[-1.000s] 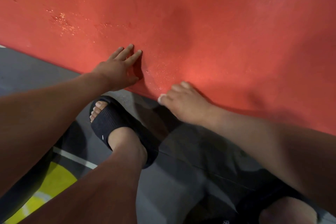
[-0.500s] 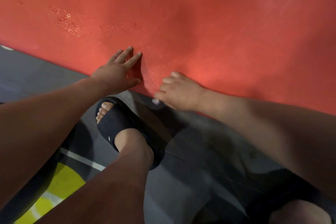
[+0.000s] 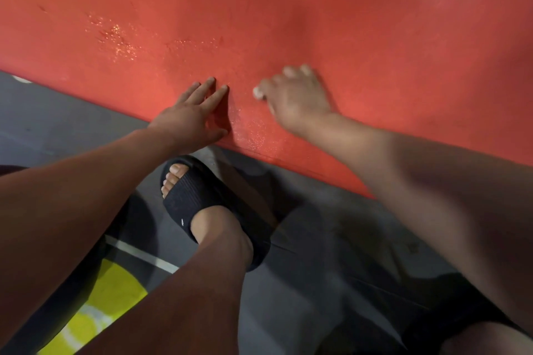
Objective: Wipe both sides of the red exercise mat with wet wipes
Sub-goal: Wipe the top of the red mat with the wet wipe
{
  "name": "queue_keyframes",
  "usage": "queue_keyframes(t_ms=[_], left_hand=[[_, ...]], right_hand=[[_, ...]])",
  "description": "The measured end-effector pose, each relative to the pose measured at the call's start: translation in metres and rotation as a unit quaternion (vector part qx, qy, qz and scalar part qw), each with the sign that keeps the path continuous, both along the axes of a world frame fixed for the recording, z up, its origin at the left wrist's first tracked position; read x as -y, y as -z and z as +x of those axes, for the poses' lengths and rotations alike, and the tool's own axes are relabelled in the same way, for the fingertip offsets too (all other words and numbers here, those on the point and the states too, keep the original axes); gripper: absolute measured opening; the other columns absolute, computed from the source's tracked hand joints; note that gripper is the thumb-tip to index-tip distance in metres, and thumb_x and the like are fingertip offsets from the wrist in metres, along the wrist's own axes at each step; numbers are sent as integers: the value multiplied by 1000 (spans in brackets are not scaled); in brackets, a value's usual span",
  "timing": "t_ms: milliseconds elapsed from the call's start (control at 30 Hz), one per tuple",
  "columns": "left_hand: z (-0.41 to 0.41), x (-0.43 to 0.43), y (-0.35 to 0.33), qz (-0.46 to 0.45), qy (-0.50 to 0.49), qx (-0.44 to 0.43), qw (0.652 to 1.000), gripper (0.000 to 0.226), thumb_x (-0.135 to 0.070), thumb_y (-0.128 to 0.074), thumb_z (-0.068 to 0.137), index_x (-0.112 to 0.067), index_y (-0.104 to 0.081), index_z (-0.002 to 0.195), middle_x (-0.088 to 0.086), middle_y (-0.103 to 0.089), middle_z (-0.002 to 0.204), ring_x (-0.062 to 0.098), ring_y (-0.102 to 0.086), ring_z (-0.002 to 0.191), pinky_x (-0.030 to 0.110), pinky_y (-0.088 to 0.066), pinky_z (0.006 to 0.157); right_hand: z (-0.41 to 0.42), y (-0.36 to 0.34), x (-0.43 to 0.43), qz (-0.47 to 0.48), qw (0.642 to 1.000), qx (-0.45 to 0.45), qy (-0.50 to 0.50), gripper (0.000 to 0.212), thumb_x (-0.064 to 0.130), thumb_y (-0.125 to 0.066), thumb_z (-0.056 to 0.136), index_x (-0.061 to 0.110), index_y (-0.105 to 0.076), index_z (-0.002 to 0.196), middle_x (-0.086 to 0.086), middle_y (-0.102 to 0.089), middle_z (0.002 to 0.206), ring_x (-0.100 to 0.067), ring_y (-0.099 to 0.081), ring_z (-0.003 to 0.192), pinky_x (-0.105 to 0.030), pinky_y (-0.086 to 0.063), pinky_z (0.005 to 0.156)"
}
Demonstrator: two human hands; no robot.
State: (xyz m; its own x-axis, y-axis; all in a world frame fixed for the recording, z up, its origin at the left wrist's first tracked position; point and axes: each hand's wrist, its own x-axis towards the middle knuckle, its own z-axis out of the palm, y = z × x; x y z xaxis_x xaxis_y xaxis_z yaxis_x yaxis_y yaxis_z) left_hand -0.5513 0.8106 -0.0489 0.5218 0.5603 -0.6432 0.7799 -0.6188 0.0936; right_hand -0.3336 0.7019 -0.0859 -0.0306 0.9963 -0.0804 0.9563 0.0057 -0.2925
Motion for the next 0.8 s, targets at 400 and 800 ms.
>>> queue_keyframes(t_ms=[400,800], left_hand=[[-2,-4,1,1,21,-5,1000,103,-43,-72,90,-43,3,160,-13,11,169,19,4,156,57,-27,120],[-1,-10,-6,9,27,26,999,87,-18,-67,90,-32,-18,161,-4,-11,167,29,-19,149,54,-35,116]], right_hand=[[1,5,-9,-8,994,-51,-97,25,19,-49,95,29,-63,113,1,-68,103,-29,-53,107,-42,-30,91],[-17,2,-5,-23,985,-65,-161,25,23,-45,98,28,-61,116,0,-66,106,-29,-52,111,-43,-29,95]])
